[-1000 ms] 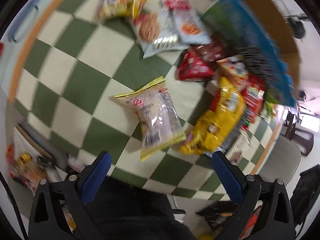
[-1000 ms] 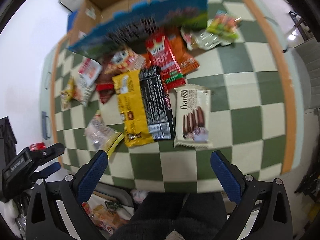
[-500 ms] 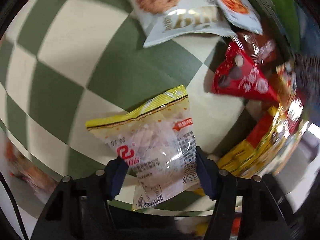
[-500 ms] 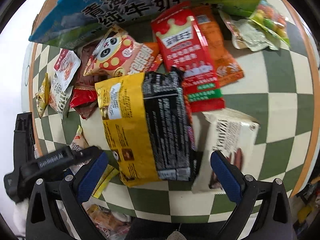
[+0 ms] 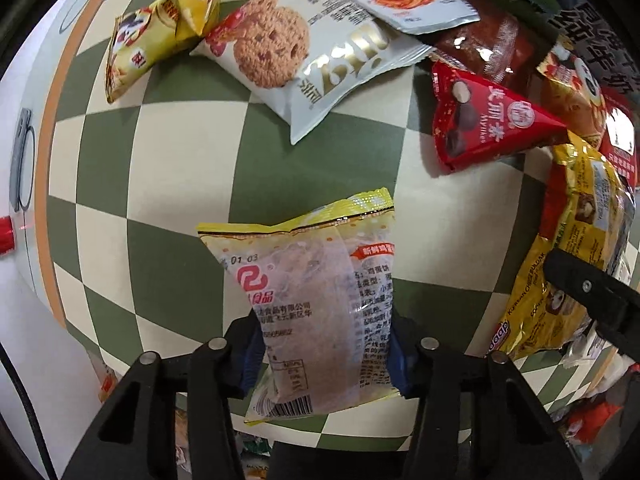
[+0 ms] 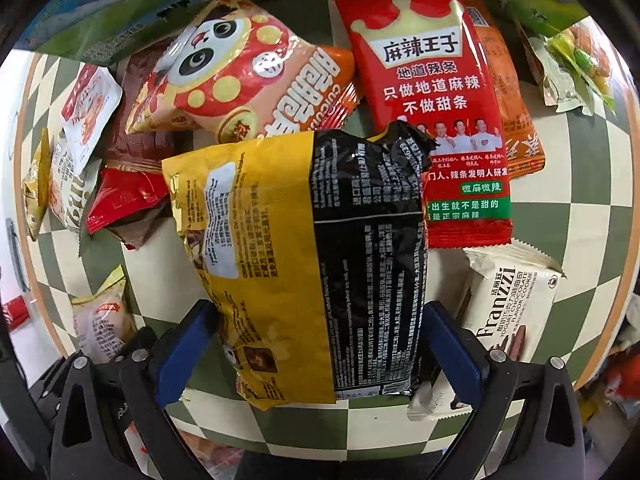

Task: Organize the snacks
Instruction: 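Carry both held bags over the cardboard box and lower them inside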

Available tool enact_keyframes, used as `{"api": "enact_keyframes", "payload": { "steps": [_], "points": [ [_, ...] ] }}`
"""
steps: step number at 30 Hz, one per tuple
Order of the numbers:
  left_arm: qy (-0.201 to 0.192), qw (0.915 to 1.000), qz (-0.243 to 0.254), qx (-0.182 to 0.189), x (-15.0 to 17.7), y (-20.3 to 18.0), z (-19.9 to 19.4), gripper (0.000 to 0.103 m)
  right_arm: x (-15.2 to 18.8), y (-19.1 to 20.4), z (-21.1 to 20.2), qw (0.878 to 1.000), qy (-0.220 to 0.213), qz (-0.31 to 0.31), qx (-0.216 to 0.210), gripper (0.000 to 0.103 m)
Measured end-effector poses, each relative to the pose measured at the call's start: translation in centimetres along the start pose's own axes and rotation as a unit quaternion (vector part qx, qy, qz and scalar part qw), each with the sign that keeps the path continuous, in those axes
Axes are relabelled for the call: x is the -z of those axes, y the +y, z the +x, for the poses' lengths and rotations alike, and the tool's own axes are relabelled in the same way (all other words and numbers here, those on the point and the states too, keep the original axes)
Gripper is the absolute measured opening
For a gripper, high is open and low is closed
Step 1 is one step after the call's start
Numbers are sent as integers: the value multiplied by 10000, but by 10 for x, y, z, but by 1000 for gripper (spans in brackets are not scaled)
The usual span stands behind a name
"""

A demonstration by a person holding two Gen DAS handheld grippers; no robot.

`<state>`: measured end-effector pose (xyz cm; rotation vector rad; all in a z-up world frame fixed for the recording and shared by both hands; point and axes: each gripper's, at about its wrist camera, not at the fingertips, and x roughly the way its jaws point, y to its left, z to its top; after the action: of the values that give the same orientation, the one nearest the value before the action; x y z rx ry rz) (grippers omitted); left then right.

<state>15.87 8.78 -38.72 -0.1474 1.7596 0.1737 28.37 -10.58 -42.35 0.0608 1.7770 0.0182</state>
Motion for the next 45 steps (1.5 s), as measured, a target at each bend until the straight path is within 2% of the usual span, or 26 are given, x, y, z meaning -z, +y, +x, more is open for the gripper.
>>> {"api": "enact_keyframes", "payload": {
  "steps": [1,2,10,14,15,19,23,24,26,30,32,34,38,41,45],
  "points": [
    [-19,10000,22,1,2,0,0,46,1,1,0,10000,-16,17,33,93],
    [-44,10000,54,3,3,0,-2,45,2,2,-1,10000,-36,48,32,91],
    [-411,9984,382,-7,16,-6,-23,40,33,-4,-6,9993,-220,304,-35,90],
    [-584,9972,462,92,20,0,-43,38,53,-17,-16,9981,-290,440,-321,90],
    [-595,9971,468,103,6,-7,-56,38,58,-20,-20,9977,-327,450,-398,90],
    [-845,9944,565,274,3,-13,-97,37,75,-32,-57,9948,-483,385,-805,90],
    [-1297,9875,668,596,-3,-21,-165,37,83,-45,-104,9903,-735,157,-1171,90],
    [-1386,9856,685,679,1,-39,-181,37,80,-50,-117,9891,-788,119,-1238,90],
    [-1591,9808,746,846,-12,-62,-209,37,76,-59,-145,9858,-893,53,-1419,90],
    [-1927,9709,929,1074,-58,-99,-264,38,44,-88,-211,9790,-1187,-57,-1656,90],
    [-2022,9683,1011,1060,-102,-118,-280,38,20,-85,-229,9770,-1311,-100,-1676,90],
    [-1960,9684,1095,1084,-138,-135,-287,38,-26,-69,-239,9769,-1429,-145,-1582,90],
    [-1486,9726,1227,1303,-215,-159,-263,38,-102,-67,-247,9797,-1496,-141,-1325,90],
    [-1171,9762,1370,1210,-258,-174,-240,38,-150,-74,-234,9829,-1309,0,-1295,90],
    [-760,9785,1436,1274,-290,-193,-219,38,-197,-77,-214,9871,-1082,96,-1178,90]
  ]
}}
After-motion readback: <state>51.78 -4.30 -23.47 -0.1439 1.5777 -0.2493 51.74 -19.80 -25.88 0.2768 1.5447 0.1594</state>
